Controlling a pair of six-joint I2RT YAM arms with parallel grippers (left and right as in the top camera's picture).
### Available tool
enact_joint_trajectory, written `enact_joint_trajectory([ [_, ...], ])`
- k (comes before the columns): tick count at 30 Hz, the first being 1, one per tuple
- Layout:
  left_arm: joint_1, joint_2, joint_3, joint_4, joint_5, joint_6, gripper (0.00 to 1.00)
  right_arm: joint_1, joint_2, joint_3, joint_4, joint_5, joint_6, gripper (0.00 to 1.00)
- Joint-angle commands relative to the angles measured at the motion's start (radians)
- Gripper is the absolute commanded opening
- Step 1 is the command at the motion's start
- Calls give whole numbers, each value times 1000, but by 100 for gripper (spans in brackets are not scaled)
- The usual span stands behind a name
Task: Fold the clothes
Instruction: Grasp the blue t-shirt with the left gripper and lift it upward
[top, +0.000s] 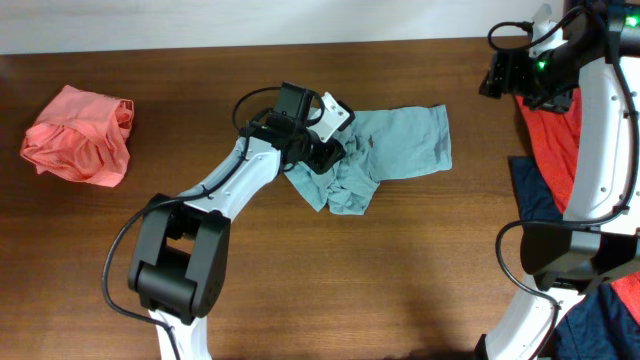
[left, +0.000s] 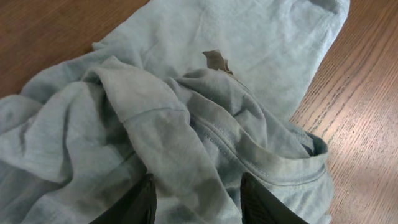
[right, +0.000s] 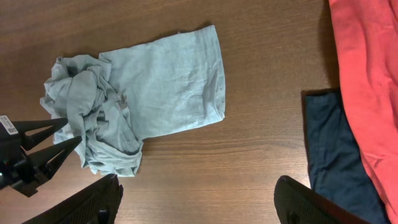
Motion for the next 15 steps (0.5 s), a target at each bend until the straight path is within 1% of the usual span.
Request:
enact_joint_trajectory([
  [1,-6,46,11,2,1,-15,44,-2,-37,-5,-4,16,-11,83],
  [5,-6,64,12,3,0,-26,42,-2,-37,-5,-4,16,-11,83],
  [9,-5,64,16,9,0,-26,19,-2,-37,-5,-4,16,-11,84],
  [11,-5,64,19,13,0,-26,12,-2,-37,-5,-4,16,-11,84],
  [13,-3,64,31,10,0,-27,3,-2,-37,-5,-4,16,-11,85],
  [15,2,63,58,-8,0,-26,1,-2,-37,-5,-4,16,-11,85],
])
